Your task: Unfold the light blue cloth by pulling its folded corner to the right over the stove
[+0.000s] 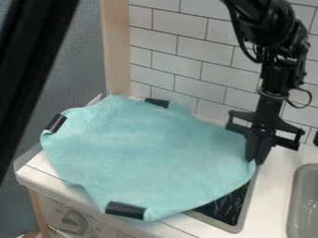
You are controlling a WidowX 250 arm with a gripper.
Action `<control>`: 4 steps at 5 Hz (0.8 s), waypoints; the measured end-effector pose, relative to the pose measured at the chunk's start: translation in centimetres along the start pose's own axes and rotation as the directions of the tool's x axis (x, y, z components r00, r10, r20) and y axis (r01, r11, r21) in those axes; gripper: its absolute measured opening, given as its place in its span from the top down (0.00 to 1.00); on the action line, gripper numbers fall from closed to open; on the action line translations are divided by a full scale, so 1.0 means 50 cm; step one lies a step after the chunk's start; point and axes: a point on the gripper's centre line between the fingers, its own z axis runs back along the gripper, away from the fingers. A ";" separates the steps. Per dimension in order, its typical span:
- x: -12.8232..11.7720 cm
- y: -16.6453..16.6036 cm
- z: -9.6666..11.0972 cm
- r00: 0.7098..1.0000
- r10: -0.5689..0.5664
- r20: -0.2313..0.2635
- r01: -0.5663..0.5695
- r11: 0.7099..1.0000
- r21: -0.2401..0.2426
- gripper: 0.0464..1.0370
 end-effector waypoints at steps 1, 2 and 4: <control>-0.005 -0.042 -0.017 0.999 -0.054 -0.003 0.054 0.998 0.013 0.98; -0.008 -0.050 -0.018 0.997 -0.080 -0.001 0.080 0.996 0.034 0.83; -0.010 -0.054 -0.019 0.997 -0.082 -0.001 0.082 0.996 0.020 0.28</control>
